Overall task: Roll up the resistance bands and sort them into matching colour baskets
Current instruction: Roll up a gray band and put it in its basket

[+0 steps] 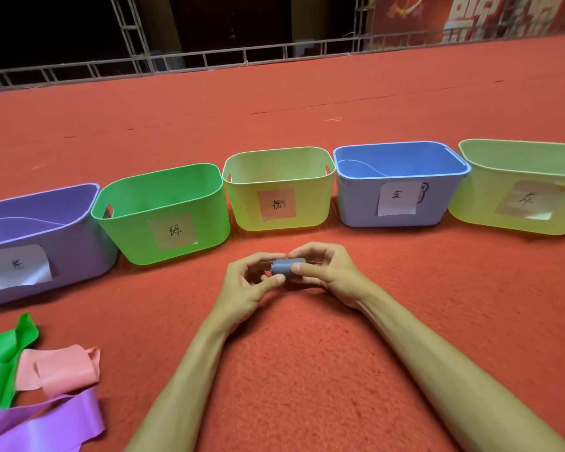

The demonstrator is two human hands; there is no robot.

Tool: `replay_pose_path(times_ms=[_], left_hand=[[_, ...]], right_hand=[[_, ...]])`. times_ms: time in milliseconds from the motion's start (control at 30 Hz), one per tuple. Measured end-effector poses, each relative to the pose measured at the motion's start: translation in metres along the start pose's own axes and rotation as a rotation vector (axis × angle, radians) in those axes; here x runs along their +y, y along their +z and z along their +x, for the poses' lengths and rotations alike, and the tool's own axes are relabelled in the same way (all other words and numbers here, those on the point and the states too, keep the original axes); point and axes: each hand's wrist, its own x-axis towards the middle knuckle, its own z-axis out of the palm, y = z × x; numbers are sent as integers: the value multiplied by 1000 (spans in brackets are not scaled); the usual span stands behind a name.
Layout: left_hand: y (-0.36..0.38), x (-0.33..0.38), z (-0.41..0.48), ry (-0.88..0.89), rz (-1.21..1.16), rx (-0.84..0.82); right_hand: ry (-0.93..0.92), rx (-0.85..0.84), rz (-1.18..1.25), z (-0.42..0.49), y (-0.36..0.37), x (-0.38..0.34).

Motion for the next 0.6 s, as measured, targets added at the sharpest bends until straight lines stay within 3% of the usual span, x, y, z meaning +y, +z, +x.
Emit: replay_pose_path(times_ms=[167,400,500,600], left_hand=[[-2,-1,2,-61,-111,106],[30,20,-1,-128,-446,181],[53,32,10,-90,-400,208],[79,50,35,-17,-273,219]], right_hand=[[-36,-14,15,-1,7,0],[-266,105,-589,-8,0,-31],[-385,177,-777,-14,-13,-54],[-374,194,-854,-21,-42,-91]])
